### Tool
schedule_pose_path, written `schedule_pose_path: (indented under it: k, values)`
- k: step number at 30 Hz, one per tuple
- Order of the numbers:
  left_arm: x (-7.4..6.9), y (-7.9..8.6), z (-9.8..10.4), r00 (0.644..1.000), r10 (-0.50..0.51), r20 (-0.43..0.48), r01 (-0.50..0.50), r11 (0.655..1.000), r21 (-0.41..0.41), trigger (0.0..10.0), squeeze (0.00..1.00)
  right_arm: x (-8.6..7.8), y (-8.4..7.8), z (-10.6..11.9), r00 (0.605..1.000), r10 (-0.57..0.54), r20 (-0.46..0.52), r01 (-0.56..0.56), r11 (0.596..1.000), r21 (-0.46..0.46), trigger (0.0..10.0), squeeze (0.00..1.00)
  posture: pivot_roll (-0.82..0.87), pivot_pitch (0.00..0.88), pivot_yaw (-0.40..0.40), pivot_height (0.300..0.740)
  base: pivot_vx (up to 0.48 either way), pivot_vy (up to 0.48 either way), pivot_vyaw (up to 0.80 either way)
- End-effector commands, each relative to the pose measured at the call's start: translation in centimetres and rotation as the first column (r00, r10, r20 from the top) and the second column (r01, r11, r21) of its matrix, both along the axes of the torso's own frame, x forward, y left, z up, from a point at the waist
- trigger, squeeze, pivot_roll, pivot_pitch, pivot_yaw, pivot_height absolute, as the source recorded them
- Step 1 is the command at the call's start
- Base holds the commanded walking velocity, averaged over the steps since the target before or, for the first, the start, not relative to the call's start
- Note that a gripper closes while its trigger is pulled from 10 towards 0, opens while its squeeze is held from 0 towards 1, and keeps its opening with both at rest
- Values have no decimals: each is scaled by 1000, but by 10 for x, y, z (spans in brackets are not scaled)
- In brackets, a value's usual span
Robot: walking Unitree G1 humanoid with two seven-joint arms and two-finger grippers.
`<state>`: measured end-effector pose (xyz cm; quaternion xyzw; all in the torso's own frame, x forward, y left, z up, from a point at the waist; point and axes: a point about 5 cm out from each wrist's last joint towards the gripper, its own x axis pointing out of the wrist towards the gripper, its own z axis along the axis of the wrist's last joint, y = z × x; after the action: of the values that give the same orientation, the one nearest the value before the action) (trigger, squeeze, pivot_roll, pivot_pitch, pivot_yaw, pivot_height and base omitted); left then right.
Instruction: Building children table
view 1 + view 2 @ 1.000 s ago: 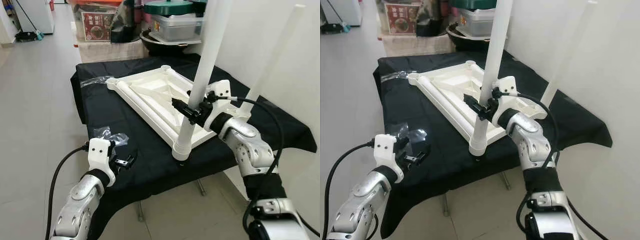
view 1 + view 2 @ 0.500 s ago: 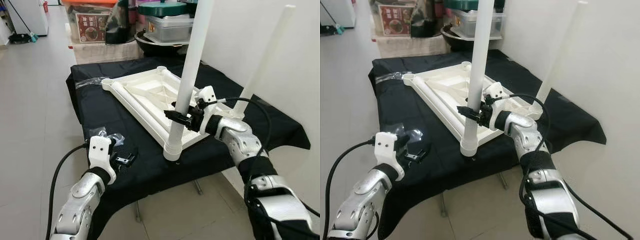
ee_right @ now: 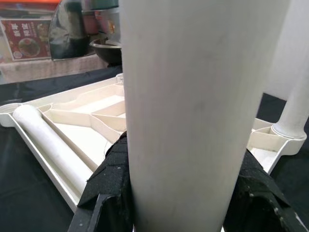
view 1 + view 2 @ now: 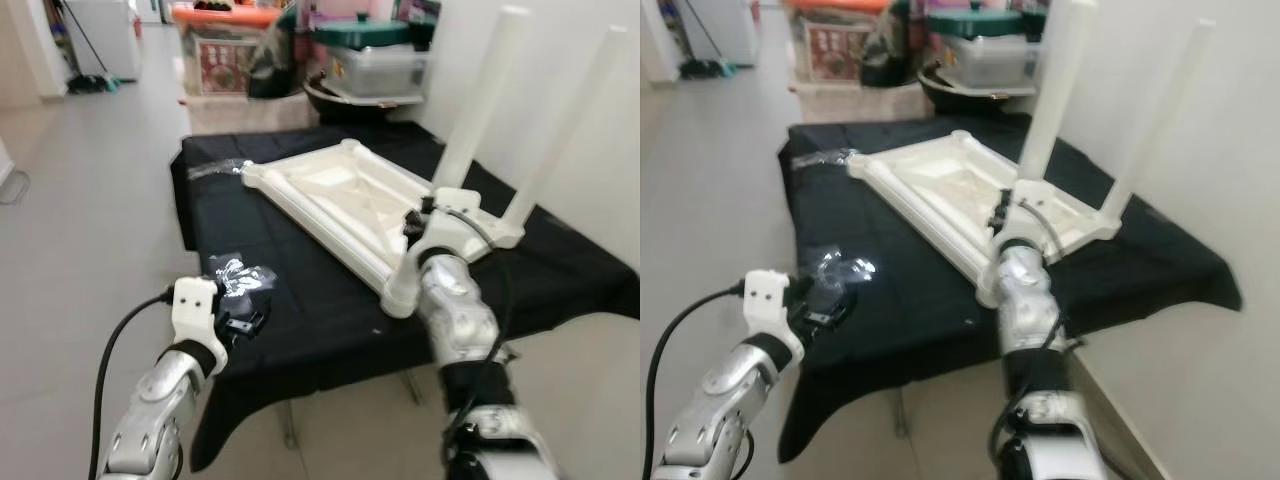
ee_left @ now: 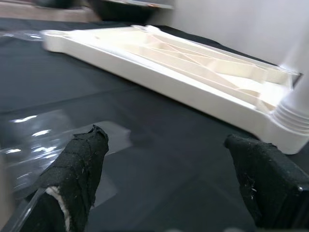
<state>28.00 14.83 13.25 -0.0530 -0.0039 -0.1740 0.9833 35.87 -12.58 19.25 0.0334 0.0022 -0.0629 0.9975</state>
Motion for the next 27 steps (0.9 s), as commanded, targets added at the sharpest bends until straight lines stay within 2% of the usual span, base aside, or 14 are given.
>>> schedule_pose_path:
  k: [1,2,3,10,11,12,13,15,17,21,22,25,26,27]
  values:
    - [1,-1,-2,1000,-10,-9,10,1000,3,10000,0,-3,13,-16,992,105,-74,-106,994,0,10000,0,-15,0,-85,740,0,0,0]
    - [1,-1,-2,1000,-10,-9,10,1000,3,10000,0,-3,13,-16,992,105,-74,-106,994,0,10000,0,-15,0,-85,740,0,0,0]
    - [1,-1,-1,1000,-12,-8,12,1000,4,10000,0,1,18,-5,983,181,-14,-181,983,7,10000,1000,-16,0,-84,740,0,0,0]
    - [2,-1,-1,1000,-12,-5,12,1000,3,10000,0,15,14,34,932,336,137,-343,938,38,10000,1000,-18,0,-88,740,0,0,0]
    - [2,-1,-1,1000,-12,-5,12,1000,1,10000,0,15,13,46,874,455,169,-467,883,38,10000,0,-21,0,-87,740,0,0,0]
    - [2,-2,-1,1000,-12,-6,12,1000,0,10000,0,9,10,54,791,581,191,-594,804,14,10000,0,-27,0,-84,740,0,0,0]
    - [2,-2,-1,1000,-12,-6,12,1000,0,10000,0,9,10,54,791,581,191,-594,804,14,10000,0,-27,0,-84,740,0,0,0]
    - [4,-3,-1,1000,-17,-5,17,1000,-1,10000,0,-2,1,49,596,788,153,-791,610,-57,10000,0,-29,0,-85,740,0,0,0]
    - [4,-3,-1,1000,-17,-5,17,1000,-1,10000,0,-2,1,49,596,788,153,-791,610,-57,10000,0,-29,0,-85,740,0,0,0]
    - [5,-4,-1,1000,-21,-5,21,1000,-1,10000,0,-5,-4,33,502,861,83,-859,508,-67,10000,0,-29,0,-85,740,0,0,0]
    - [5,-4,-1,1000,-21,-4,21,1000,-2,10000,0,-3,1,20,472,880,43,-878,474,-64,7020,0,-19,0,-92,740,0,0,0]
    - [5,-4,-1,1000,-21,-4,21,1000,-2,10000,0,-3,1,20,472,880,43,-878,474,-64,7020,0,-19,0,-92,740,0,0,0]
    - [5,-5,-1,1000,-20,-3,20,1000,-2,10000,0,-1,6,11,453,892,16,-889,453,-66,0,0,-19,0,-92,740,0,0,0]
    - [5,-5,-1,1000,-20,-3,20,1000,-2,10000,0,-1,6,11,453,892,16,-889,453,-66,0,0,-19,0,-92,740,0,0,0]
